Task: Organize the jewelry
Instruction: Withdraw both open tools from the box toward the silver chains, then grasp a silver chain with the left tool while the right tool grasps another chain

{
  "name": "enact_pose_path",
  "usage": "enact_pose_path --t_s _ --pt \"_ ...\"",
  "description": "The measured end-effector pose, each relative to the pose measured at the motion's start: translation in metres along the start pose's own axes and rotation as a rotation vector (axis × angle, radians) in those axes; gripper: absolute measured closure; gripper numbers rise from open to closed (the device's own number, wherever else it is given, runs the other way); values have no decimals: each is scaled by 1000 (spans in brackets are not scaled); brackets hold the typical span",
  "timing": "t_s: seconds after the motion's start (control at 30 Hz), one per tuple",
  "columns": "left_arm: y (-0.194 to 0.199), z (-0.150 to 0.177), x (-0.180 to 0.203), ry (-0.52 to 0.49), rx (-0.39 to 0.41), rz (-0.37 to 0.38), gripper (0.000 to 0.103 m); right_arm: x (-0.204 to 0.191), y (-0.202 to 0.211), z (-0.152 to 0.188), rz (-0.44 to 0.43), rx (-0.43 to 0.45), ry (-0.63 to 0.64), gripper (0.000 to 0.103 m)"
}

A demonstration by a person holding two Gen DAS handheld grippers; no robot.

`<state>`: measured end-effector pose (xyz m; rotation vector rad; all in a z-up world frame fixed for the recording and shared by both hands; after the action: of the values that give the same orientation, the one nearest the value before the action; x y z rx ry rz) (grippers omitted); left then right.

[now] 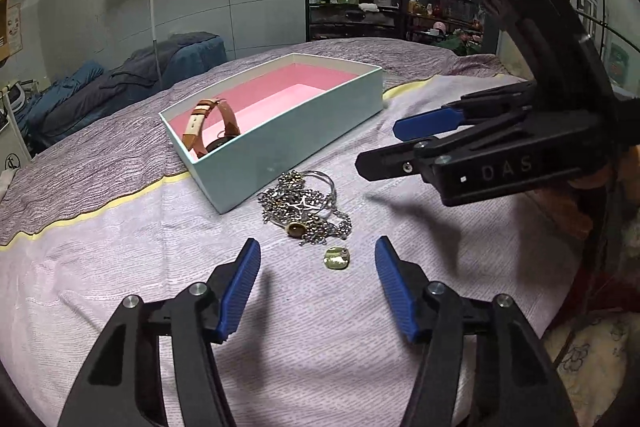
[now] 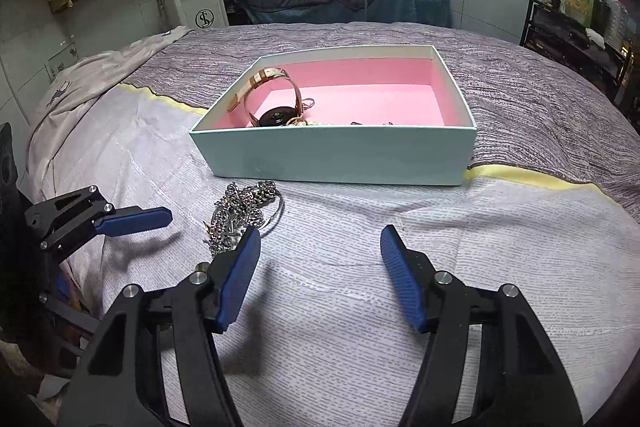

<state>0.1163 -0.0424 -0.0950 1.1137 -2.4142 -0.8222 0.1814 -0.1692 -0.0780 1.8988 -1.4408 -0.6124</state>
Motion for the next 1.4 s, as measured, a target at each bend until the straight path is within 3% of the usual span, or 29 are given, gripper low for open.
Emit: enact_pose_path --t_s 0.2,0.33,0.4,0.47,0.67,0.83,0.93,1.13,1.4 --pt "-1 -9 -4 36 23 12 55 6 3 2 4 -1 -8 41" --pt "6 -8 -13 49 24 -9 55 -1 3 3 -54 -12 6 46" --pt "12 -4 -21 56 22 -29 55 -8 1 4 -73 -17 35 46" --pt "18 0 -29 65 19 -55 55 -16 -4 5 -89 -36 70 57" --pt "29 8 -55 126 15 -112 55 -49 -11 6 -111 -60 200 59" --pt "30 7 -55 133 26 -97 55 -66 -17 7 -72 -52 296 78" --pt "27 8 -52 123 25 -73 55 -64 -16 7 -77 -53 300 95" --pt "19 4 -35 68 24 -4 55 -48 4 -2 -154 -23 215 96" --pt "1 -31 -6 -64 88 20 55 -40 61 -47 -222 133 168 96"
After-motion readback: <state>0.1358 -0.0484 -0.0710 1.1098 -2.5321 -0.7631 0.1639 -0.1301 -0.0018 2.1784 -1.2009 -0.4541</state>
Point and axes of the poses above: each gripper's, at about its wrist camera, not at the fingertips, and y roughly against the way its jaws point, x to its right, z to its underside, the point moved 4 cm from there along -y, roughly the way its jaws point, and after that the axes turned 10 degrees about z, right-handed, at the moved point
